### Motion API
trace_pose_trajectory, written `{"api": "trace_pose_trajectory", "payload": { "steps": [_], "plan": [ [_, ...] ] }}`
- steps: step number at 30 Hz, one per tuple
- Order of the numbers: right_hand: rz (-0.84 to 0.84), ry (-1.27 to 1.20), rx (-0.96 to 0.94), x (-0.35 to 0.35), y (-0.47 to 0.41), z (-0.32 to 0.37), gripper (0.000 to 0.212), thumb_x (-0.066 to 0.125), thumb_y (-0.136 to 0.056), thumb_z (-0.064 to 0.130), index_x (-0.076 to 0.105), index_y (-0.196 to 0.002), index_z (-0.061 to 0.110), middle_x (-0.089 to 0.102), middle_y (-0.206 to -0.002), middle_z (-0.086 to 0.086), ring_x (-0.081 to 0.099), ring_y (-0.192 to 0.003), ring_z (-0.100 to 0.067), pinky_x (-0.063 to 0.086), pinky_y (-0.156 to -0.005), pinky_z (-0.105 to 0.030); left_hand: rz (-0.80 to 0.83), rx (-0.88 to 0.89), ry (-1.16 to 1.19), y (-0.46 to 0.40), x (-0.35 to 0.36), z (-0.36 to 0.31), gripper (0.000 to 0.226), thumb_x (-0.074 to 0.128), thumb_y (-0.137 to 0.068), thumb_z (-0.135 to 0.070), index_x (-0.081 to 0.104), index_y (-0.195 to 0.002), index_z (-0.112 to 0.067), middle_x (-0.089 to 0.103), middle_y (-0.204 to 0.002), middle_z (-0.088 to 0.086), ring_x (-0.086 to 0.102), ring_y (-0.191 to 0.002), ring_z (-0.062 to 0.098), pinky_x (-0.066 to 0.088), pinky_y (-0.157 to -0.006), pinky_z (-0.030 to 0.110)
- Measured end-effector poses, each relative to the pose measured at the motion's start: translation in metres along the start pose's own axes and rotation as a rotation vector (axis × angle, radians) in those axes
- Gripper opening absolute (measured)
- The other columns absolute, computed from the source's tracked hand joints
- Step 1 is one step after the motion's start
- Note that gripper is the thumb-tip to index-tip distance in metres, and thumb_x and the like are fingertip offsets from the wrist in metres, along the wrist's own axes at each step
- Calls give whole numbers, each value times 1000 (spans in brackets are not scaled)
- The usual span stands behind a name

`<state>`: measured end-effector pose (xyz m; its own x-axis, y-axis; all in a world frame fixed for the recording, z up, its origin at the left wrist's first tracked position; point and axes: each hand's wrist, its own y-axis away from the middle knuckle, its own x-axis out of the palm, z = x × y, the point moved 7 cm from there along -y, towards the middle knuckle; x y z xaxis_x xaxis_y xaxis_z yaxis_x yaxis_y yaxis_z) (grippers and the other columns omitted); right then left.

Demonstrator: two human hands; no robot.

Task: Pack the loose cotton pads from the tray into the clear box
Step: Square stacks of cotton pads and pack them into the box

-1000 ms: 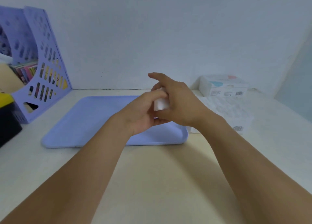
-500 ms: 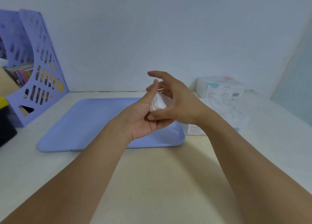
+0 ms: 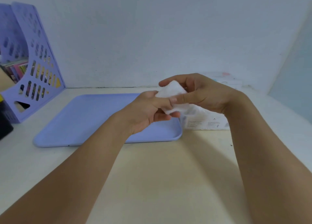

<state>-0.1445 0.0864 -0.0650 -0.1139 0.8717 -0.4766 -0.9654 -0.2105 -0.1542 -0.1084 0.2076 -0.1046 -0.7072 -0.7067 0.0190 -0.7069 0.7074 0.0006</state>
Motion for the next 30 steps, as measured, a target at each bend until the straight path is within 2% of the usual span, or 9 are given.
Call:
{"api": "trace_pose_trajectory", "payload": {
  "steps": [4,8,12,14,16,19,21,24,30],
  "plan": [
    [32,106,63,3,-2,-7,24,64,-97,11,66,-121,5,70,-109,-22,66,-94,-23,50,-85,-37,-137,53,-88,-5,1,2,23,50,-97,-3,46,-119,-8,64,-92,15,63,-60,23,46,-42,28],
    [-45,-32,117,11,-11,-12,30,58,-101,20,59,-131,17,70,-120,-14,70,-105,-28,58,-92,-38,-284,80,-10,-12,1,13,24,38,-98,-8,41,-118,-19,58,-95,18,55,-57,20,45,-46,31],
    [-168,-50,27,9,-16,-2,45,61,-100,20,48,-142,27,68,-111,-14,72,-95,-23,59,-87,-33,-333,161,88,-15,-4,15,26,44,-100,-16,40,-125,-21,61,-124,13,69,-100,25,60,-72,37],
    [-185,-68,-11,14,-19,1,47,58,-101,16,44,-145,27,69,-104,-17,72,-88,-22,61,-79,-32,-356,147,295,-15,-6,17,32,45,-99,-13,44,-131,-8,65,-123,16,70,-99,27,61,-84,42],
    [-102,-58,22,26,-22,0,49,60,-100,23,43,-145,30,71,-108,-16,72,-90,-24,61,-81,-34,-355,97,528,-13,-7,17,25,45,-97,-10,57,-117,-2,70,-111,18,69,-88,26,60,-86,43],
    [8,90,55,34,-22,-9,82,77,-88,21,30,-153,34,65,-123,-6,68,-107,-23,56,-95,-33,-311,-27,716,-11,-10,23,24,48,-96,-14,64,-110,-3,73,-97,15,71,-85,27,59,-70,34],
    [-14,171,19,29,-21,-9,96,84,-79,9,28,-154,33,60,-126,-8,69,-105,-28,57,-95,-38,-266,-76,776,-11,-10,25,30,46,-97,-16,63,-116,1,72,-100,19,69,-88,30,54,-77,33],
    [-172,142,-68,10,-20,0,85,89,-74,10,45,-145,30,56,-125,-5,70,-92,-36,59,-87,-47,-218,-85,893,-11,-9,23,34,45,-95,-9,56,-125,5,68,-116,24,67,-94,33,50,-90,33],
    [-229,185,-199,3,-19,7,52,87,-76,9,68,-123,16,65,-121,6,60,-76,4,50,-74,-15,-154,-137,935,-13,-5,28,39,52,-92,-11,58,-127,3,69,-109,20,65,-85,25,56,-78,33]
  ]
}}
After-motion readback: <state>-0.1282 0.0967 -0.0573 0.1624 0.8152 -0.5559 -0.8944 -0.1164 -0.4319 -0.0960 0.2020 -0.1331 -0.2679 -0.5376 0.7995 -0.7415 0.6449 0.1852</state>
